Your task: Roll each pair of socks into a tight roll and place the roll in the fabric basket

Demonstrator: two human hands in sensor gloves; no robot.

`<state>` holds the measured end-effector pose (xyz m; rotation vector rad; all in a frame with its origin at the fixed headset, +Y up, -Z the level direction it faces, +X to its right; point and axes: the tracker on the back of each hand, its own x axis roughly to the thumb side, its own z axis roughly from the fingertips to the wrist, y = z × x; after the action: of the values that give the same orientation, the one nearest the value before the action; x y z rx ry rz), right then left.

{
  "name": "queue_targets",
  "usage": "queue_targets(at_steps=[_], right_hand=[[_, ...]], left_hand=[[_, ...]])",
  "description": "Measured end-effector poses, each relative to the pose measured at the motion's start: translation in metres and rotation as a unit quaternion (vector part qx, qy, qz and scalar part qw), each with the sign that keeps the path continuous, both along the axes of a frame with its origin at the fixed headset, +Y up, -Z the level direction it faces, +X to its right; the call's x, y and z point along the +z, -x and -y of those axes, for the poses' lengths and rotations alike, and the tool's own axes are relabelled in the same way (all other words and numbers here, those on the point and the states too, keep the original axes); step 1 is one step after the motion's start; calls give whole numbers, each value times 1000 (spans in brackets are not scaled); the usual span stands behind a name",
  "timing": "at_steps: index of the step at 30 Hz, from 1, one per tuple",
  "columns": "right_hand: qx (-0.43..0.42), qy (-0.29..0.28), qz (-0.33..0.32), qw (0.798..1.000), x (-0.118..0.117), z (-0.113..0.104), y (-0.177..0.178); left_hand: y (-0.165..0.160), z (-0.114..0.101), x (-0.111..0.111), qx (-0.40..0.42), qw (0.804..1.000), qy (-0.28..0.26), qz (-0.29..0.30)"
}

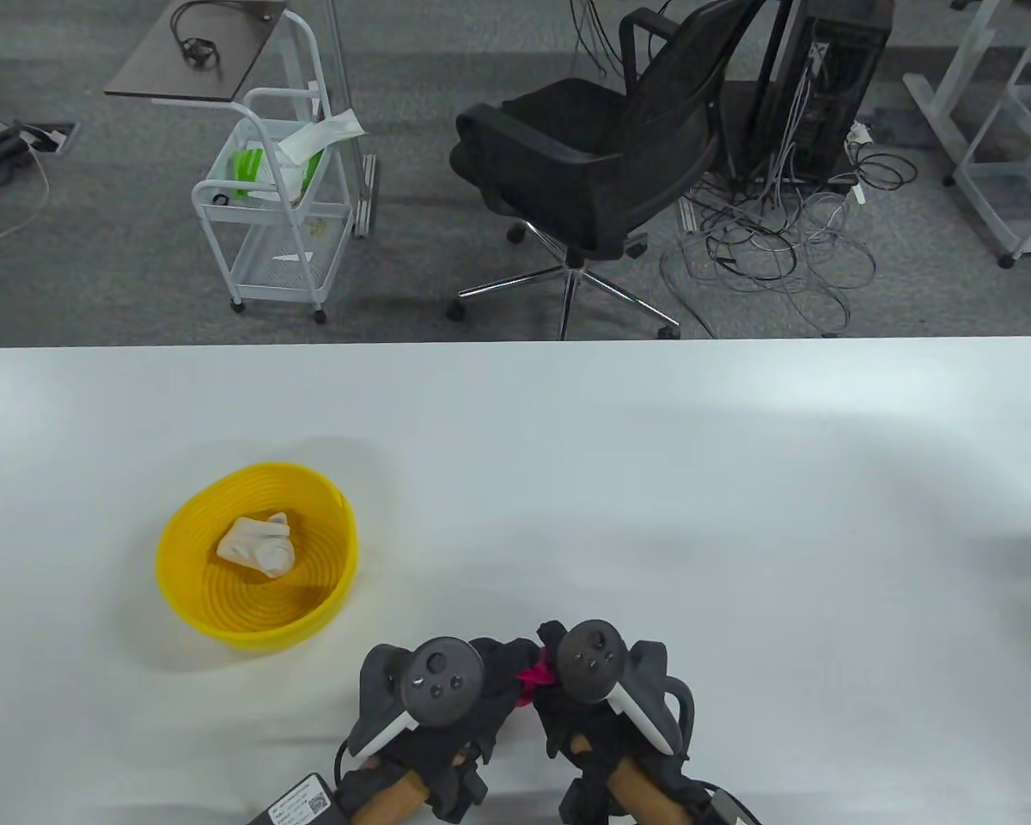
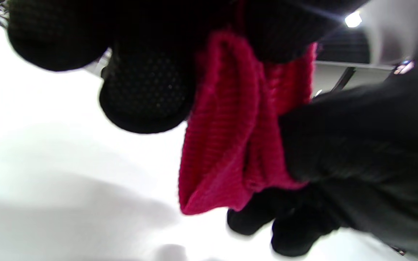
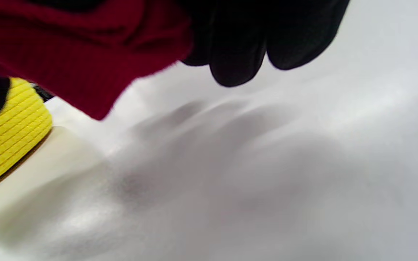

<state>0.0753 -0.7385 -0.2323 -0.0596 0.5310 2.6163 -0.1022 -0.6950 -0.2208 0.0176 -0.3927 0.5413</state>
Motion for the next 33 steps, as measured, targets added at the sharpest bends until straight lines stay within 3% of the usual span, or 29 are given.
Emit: queue_targets(at_steps=[3, 6, 9, 14, 22, 27, 33], right_hand=[[-75, 48, 34, 995, -4, 3, -7], [-150, 50, 67, 985, -6, 2, -13], [-255, 86, 85, 959, -6, 4, -21], [-380, 120, 20, 917, -10, -2, -26], [-394, 101, -81, 910, -7, -16, -22], [-410, 113, -121, 897, -6, -17, -20], [-437, 142, -163, 873, -9, -16, -24]], left_hand=[[0, -8, 3, 20, 1000, -17, 9], [3, -11, 2, 45, 999, -23, 6], [11, -7, -5, 80, 997, 3, -3], [33, 2, -21, 147, 987, 58, -32], [47, 12, -36, 179, 977, 109, -36], [53, 20, -42, 271, 944, 187, -12], [53, 20, -43, 378, 890, 254, 34]])
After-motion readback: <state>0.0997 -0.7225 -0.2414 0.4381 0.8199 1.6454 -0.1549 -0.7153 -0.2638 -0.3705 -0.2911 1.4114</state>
